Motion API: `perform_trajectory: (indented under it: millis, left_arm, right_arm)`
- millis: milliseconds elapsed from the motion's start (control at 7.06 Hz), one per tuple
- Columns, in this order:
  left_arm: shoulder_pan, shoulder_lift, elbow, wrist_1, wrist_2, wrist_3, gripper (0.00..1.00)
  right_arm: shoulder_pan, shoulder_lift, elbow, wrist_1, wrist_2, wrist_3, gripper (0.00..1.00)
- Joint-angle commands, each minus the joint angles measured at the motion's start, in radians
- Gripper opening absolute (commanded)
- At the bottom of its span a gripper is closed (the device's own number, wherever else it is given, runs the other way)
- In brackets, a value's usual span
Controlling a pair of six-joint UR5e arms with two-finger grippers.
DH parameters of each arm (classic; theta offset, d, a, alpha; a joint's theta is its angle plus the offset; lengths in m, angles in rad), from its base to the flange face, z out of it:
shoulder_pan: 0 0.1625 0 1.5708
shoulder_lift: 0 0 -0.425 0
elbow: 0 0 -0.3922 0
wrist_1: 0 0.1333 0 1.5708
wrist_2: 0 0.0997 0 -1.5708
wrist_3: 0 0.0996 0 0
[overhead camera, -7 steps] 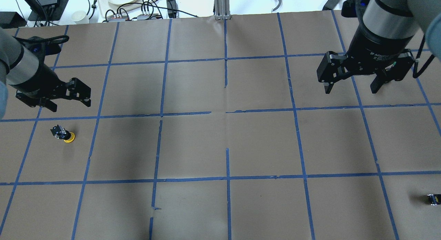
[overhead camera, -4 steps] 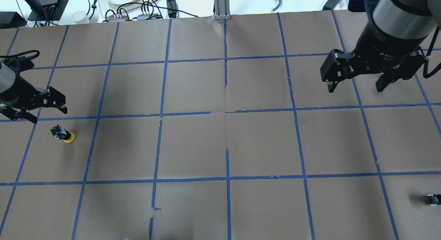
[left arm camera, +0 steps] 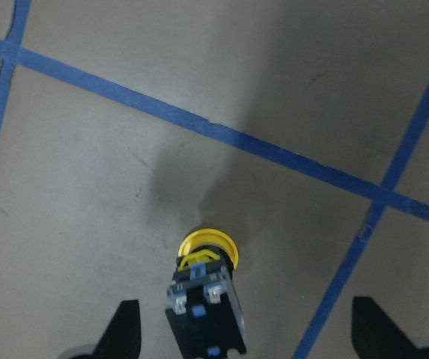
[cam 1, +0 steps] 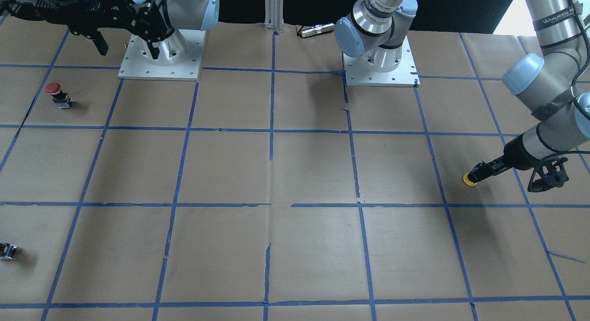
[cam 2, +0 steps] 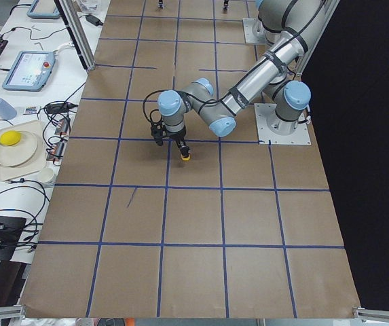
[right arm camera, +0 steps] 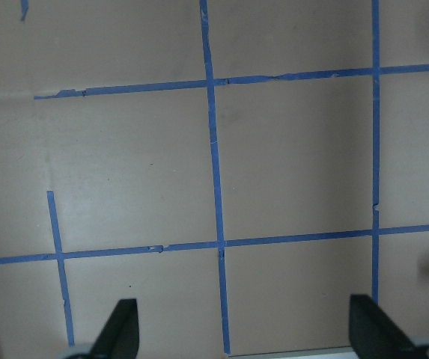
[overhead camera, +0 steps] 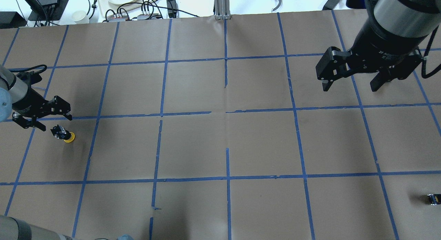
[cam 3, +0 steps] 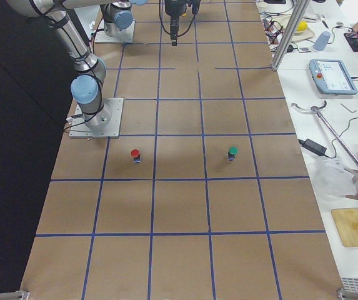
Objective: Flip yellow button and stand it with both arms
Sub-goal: 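Grasp the yellow button's base with the left gripper and lift it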
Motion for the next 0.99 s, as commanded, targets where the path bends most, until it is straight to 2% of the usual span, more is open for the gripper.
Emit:
perform_trajectory:
  millis: [0, 142, 425, 567, 708, 850]
  left_arm:
    - [0.003, -0.006, -0.02, 0.008, 0.001, -0.014, 0.87]
    - [0.003, 0.003, -0.034, 0.007, 0.005, -0.011, 0.77]
    - [0.004, 0.009, -0.039, 0.008, 0.064, -0.014, 0.69]
    - [0.003, 0.008, -0.04, 0.007, 0.064, -0.018, 0.59]
    - [0.003, 0.006, -0.04, 0.007, 0.065, -0.014, 0.39]
    - [0.003, 0.0, -0.031, 0.008, 0.061, -0.012, 0.28]
  right_arm:
    - [0.001, 0.004, 0.008, 0.007, 0.007, 0.006, 1.0]
    - [0.001, 0.018, 0.011, -0.002, 0.009, 0.006, 1.0]
    - [-0.012, 0.042, 0.011, -0.028, 0.01, 0.003, 1.0]
    - [-0.013, 0.047, 0.01, -0.039, 0.012, 0.006, 1.0]
    - [-0.009, 0.038, 0.01, -0.033, 0.009, 0.008, 1.0]
    - [-0.009, 0.029, 0.005, -0.014, 0.009, 0.02, 1.0]
